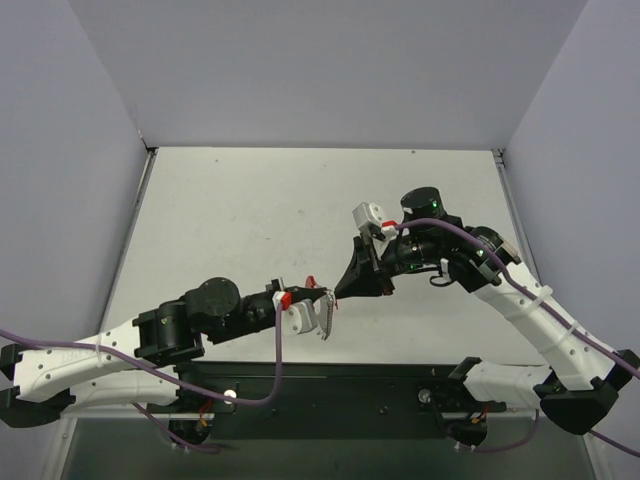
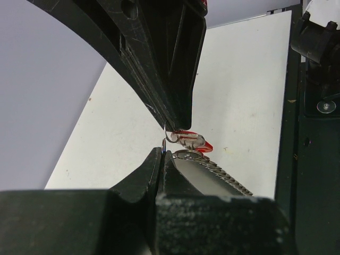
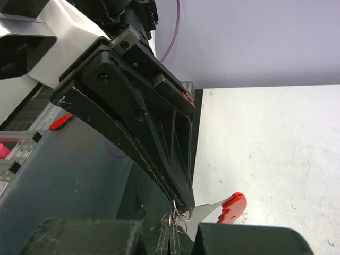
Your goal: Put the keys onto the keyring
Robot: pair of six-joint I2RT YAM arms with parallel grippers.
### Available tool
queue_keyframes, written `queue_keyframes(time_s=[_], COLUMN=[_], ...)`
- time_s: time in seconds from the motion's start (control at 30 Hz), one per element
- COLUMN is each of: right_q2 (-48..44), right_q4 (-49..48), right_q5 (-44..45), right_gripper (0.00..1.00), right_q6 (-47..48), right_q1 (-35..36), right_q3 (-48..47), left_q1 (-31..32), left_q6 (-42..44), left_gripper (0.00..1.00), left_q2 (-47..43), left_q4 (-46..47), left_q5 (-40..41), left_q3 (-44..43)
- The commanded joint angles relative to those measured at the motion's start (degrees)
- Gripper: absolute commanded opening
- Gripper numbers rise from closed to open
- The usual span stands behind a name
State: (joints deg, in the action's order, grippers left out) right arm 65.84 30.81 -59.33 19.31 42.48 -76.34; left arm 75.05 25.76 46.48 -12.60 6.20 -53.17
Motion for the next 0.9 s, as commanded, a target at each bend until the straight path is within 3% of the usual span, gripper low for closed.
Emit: queue_keyframes(time_s=[0.0,0.87], right_q2=[0.8,0.4], right_q4=[-2.5,-6.0], right_q5=[-1.3,-1.6], right_gripper=[0.00,0.00], right_q6=[0.6,-1.8], right_q1=[0.4,-2.0], right_q3=[0.1,2.3], left_q1=[0.3,0.3], left_q6=[-0.2,-0.1], left_gripper=[0.00,0.00], left_q2=[-0.7,-1.7], left_q4=[4.3,4.3], left_q5=[-0.7,-1.4], left_q3=[-0.6,-0.4])
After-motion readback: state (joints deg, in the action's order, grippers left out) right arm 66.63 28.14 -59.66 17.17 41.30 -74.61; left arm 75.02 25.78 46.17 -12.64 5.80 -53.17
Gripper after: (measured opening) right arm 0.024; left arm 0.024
